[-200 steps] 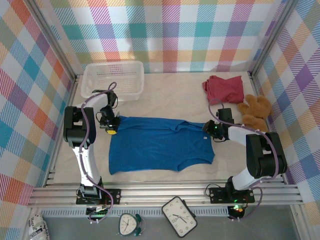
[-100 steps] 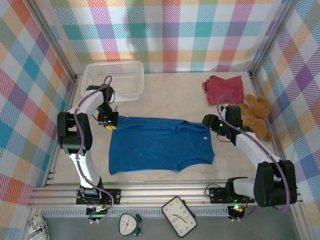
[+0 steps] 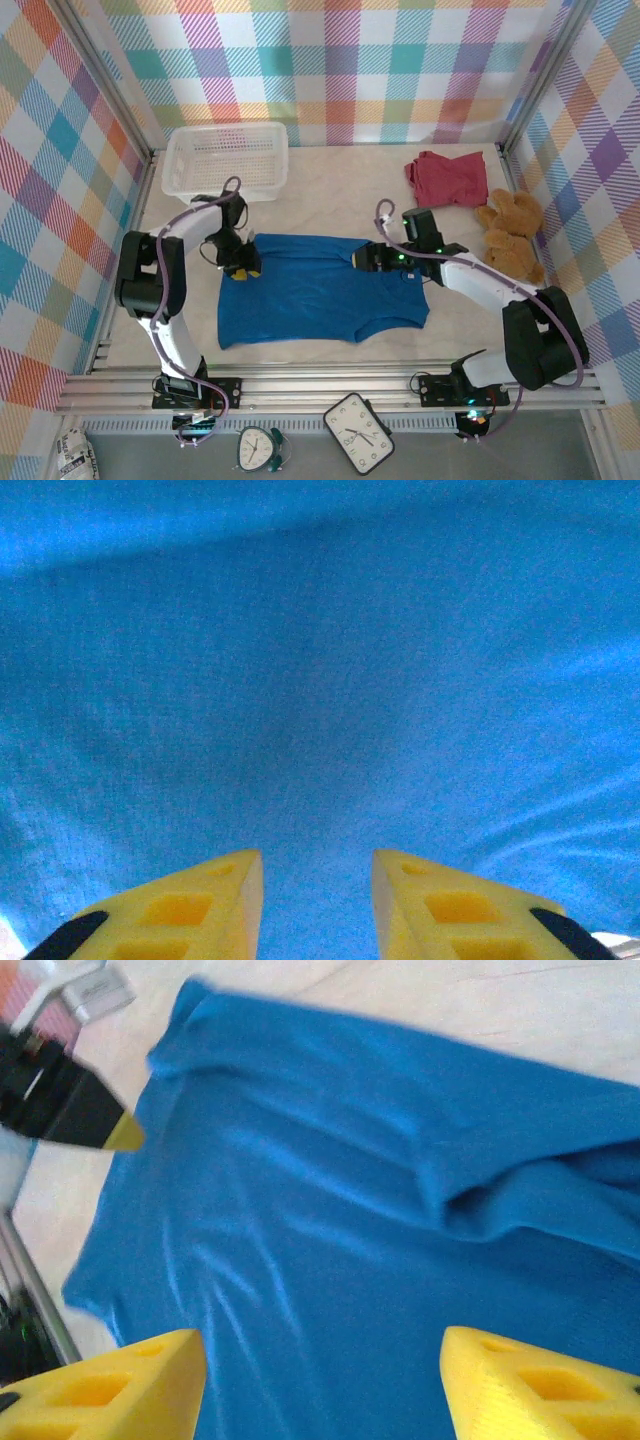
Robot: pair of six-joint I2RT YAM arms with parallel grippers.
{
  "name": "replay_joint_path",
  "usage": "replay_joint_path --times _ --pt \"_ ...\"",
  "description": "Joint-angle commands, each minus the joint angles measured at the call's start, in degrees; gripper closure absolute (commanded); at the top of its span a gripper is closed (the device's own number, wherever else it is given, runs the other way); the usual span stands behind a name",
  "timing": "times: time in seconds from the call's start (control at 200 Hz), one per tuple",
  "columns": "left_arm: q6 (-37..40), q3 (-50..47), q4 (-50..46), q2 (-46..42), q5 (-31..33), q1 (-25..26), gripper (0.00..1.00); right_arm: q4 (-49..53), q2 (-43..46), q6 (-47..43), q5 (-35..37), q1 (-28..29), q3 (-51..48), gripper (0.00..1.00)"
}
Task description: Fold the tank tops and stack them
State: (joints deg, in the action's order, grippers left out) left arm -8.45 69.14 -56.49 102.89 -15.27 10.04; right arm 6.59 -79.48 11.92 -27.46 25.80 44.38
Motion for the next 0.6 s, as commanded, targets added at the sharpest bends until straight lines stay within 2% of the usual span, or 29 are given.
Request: replay_joint_path --times 0.0,0.085,0.185,0.395,0.505,0.595 --pt "-6.2 -4.7 1.2 -7.6 3.9 -0.1 0.62 8.9 -0.9 -16.1 -1.7 4.4 3.6 0.38" --pt "-9.4 -8.5 1.0 -10.6 6.2 -0.2 0.59 15.1 -1.4 -26.7 2.3 8.3 5.0 0.39" --pt "-14.1 -13.1 1.1 -14.4 7.3 -0.2 0.59 18.8 -1.5 -33.2 4.6 11.5 4.8 0.39" --pt "-27.5 -23.2 2.2 -24.9 7.0 0.7 0.57 20.2 -0.6 -39.3 9.8 16.9 2.2 0.35" --pt "-30.8 -25.5 -3.3 -28.9 14.5 1.6 0.56 20.8 -1.1 -41.8 13.1 20.4 0.8 0.33" --pt "-34.1 -28.7 -3.8 -31.1 13.8 2.0 0.56 20.2 -1.3 -42.4 13.7 22.6 -0.7 0.33"
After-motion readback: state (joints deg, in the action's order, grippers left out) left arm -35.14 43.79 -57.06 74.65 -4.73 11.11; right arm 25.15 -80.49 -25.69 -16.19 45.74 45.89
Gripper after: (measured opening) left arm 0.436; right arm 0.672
